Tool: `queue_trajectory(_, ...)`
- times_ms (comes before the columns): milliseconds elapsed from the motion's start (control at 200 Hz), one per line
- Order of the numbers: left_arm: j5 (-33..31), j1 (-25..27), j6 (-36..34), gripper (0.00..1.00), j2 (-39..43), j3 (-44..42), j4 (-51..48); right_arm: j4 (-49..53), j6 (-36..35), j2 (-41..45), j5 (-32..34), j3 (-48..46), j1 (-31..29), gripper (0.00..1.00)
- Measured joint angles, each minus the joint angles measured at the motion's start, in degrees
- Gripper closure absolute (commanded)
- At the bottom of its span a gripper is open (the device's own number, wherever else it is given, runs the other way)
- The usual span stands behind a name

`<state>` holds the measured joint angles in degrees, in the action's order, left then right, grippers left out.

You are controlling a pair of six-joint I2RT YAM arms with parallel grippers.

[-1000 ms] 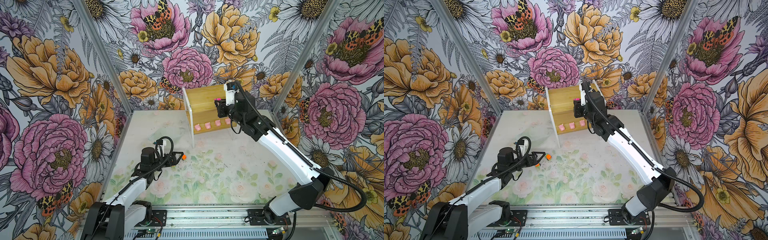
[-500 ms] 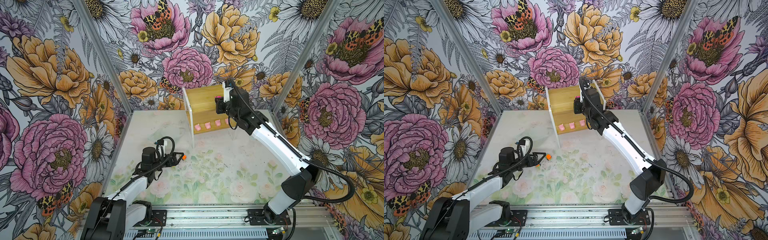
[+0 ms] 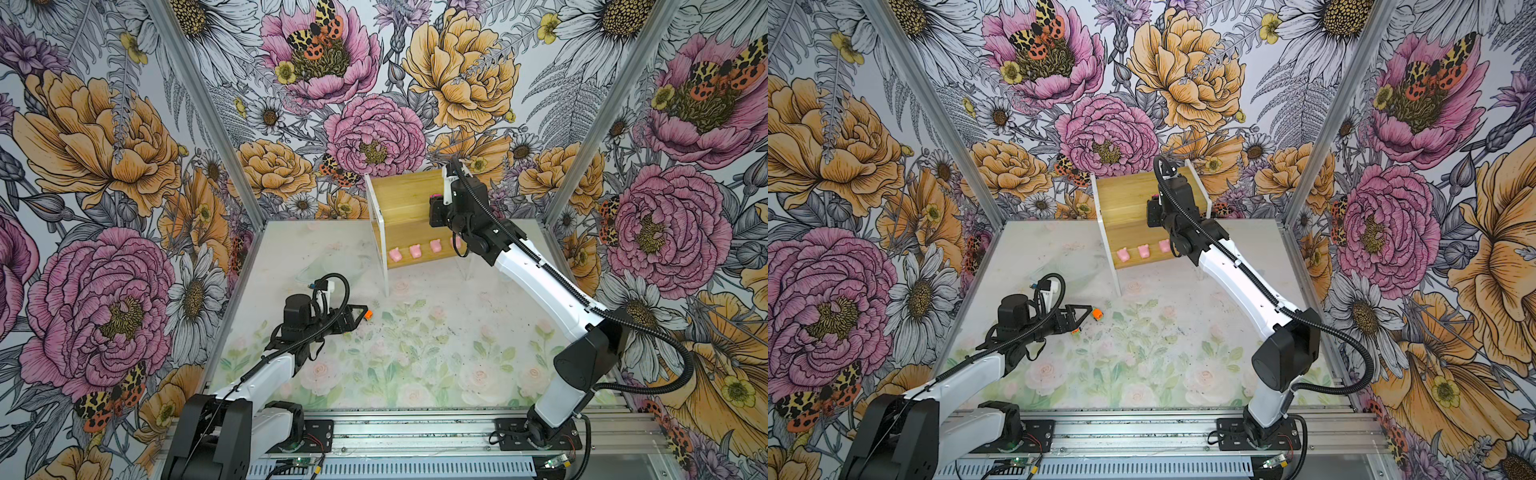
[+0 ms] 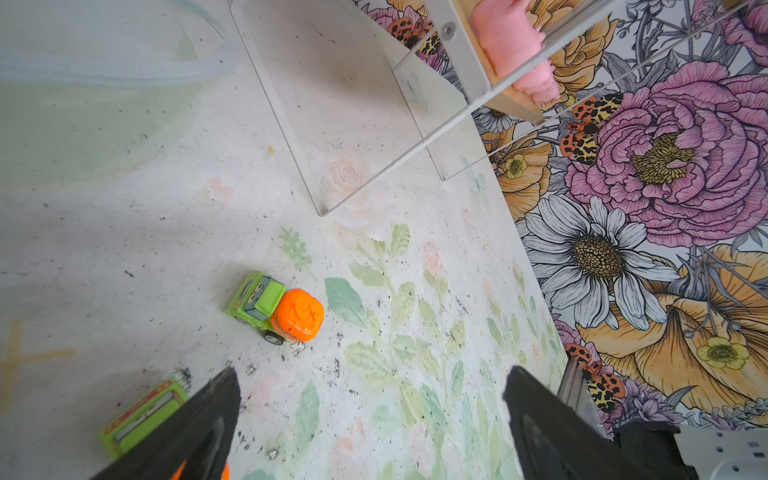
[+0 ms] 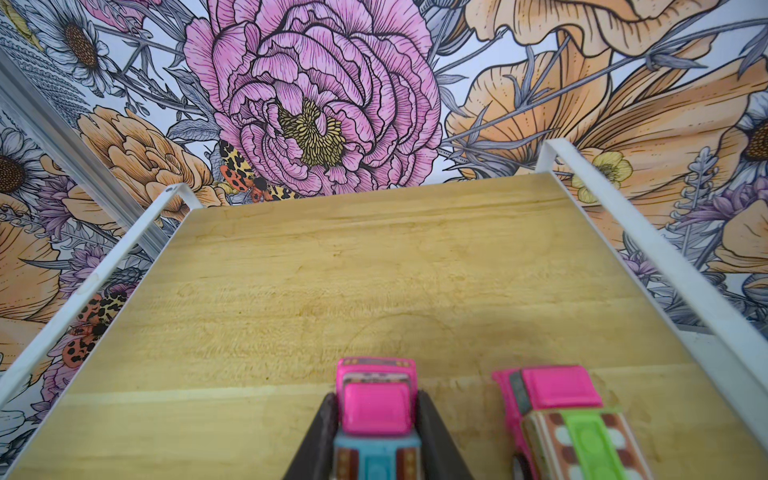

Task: Place and organize the plastic toys onto the shelf
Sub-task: 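Lift the pink-and-blue truck with the right gripper up onto the upper shelf, then lower the truck onto the upper shelf and open the right gripper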

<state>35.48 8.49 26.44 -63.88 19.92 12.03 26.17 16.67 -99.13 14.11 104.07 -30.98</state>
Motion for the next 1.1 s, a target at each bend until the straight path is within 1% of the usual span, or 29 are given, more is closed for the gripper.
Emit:
queue_trajectory(515, 0.0, 0.0, -0.02, 0.01, -0.42, 0.0, -0.2, 0.0, -0.02, -0.46, -0.04, 0.9, 1.73, 0.75)
queue_trajectory(1101, -0.02, 0.0, -0.04, 0.01, -0.42, 0.0, -0.68, -0.26, -0.04, -0.7, -3.43, 0.42, 1.81, 0.74)
